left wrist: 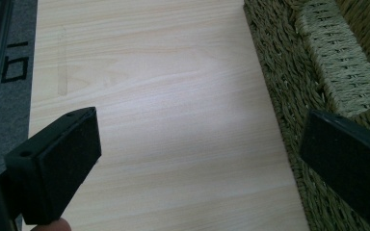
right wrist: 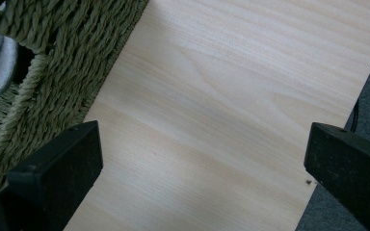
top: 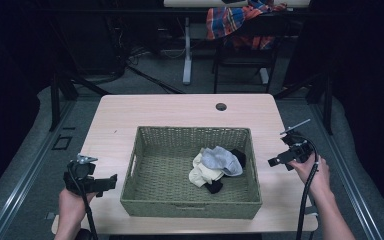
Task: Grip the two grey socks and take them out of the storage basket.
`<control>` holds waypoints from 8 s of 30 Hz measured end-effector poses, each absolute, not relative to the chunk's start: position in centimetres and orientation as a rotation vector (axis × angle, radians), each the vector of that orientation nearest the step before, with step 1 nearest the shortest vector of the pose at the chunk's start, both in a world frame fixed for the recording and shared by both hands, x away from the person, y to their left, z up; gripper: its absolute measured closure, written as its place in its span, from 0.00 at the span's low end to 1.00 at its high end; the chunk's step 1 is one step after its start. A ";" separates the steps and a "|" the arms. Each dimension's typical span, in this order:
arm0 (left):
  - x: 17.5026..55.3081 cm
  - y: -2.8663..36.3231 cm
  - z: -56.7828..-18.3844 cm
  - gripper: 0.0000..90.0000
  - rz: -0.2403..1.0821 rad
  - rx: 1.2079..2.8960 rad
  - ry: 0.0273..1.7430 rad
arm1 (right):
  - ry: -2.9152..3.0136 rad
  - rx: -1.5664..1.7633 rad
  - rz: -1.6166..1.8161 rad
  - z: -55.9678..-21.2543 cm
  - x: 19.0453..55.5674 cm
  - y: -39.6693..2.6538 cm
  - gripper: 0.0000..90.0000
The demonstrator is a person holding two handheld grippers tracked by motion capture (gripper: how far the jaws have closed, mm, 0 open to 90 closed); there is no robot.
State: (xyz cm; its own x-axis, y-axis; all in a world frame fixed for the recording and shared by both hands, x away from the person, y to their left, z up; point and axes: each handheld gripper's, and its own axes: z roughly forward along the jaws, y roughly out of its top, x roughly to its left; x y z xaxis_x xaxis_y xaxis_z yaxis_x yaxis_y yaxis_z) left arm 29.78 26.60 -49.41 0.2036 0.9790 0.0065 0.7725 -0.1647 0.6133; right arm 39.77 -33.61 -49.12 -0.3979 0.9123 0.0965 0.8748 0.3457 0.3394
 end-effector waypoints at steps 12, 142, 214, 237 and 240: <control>29.6 26.9 -49.5 0.01 0.559 1.988 1.641 | 2.492 1.608 0.526 -48.2 40.2 -33.8 0.00; 29.9 26.5 -49.5 0.01 0.547 2.015 1.606 | 2.741 1.220 0.516 -41.3 41.7 -16.6 0.88; 29.8 26.3 -49.6 0.01 0.549 2.030 1.609 | 2.361 1.563 0.410 -38.7 41.7 -30.5 0.88; 29.9 26.4 -49.6 0.01 0.549 2.023 1.610 | 2.451 1.692 0.223 -48.2 44.6 -31.8 0.88; 29.9 26.4 -49.6 0.01 0.549 2.023 1.608 | 2.450 1.707 0.216 -48.8 44.6 -31.8 0.88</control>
